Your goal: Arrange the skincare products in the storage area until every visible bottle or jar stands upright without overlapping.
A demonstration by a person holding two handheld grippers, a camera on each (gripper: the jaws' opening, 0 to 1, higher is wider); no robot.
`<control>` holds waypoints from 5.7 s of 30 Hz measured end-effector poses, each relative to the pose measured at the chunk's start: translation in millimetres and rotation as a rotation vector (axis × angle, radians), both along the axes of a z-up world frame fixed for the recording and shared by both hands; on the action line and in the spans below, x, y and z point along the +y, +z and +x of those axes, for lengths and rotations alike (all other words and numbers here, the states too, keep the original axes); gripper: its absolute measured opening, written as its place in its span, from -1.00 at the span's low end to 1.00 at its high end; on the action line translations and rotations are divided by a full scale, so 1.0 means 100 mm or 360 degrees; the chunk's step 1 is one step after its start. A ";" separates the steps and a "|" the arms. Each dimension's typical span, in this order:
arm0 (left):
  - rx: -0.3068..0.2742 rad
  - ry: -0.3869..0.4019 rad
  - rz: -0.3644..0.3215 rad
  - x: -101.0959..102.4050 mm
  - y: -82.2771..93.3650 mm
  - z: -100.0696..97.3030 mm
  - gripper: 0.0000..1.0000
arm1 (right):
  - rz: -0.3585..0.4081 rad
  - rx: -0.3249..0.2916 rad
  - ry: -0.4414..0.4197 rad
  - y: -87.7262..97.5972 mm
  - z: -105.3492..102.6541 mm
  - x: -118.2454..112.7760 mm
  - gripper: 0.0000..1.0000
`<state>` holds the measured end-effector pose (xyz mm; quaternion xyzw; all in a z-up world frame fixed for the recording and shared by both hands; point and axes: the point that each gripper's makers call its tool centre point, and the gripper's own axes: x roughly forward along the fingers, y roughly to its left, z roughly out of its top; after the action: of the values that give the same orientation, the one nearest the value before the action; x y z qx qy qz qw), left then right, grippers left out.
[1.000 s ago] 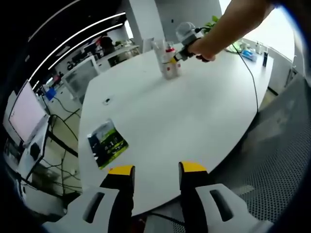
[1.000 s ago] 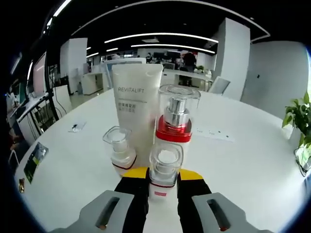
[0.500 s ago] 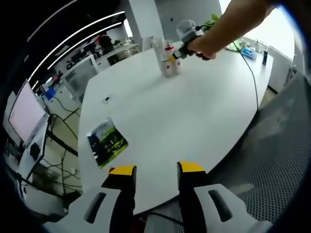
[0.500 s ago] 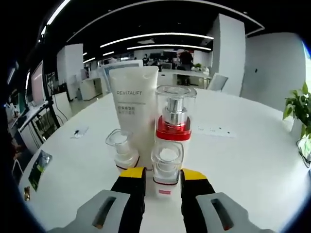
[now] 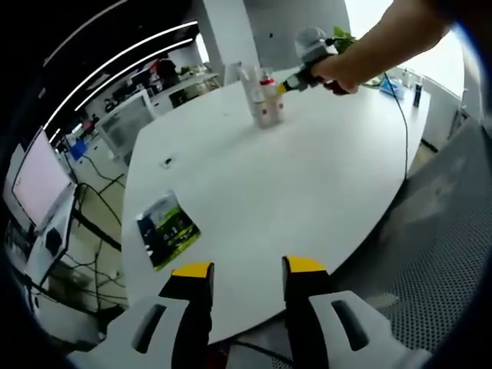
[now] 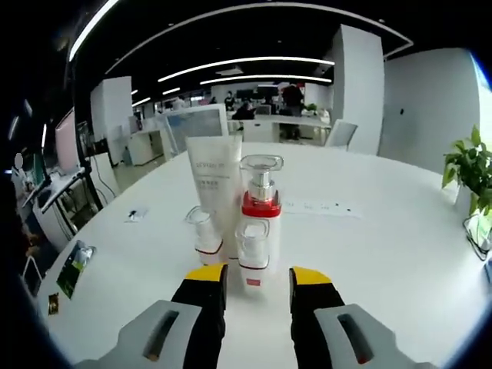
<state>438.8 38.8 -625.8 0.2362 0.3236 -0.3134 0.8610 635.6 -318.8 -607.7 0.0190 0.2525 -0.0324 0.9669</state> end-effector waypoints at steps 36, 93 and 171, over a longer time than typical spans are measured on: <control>0.0032 -0.0180 -0.0174 -0.24 0.15 -0.10 0.02 | 0.0689 -0.0527 0.0719 1.35 -1.90 1.31 0.37; 0.0318 0.0701 -0.0193 0.61 -0.73 1.81 0.99 | -0.0051 -0.0190 0.0842 0.58 -2.54 1.45 0.53; 0.0356 -0.0005 -0.1144 -0.73 0.83 0.37 -0.83 | 0.0984 -0.0162 0.0785 1.02 -2.28 1.82 0.04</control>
<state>475.8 -34.5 -542.6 -0.1163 0.2847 -0.4323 0.8477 407.2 -136.3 -506.1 0.2496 0.1990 0.2792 0.9056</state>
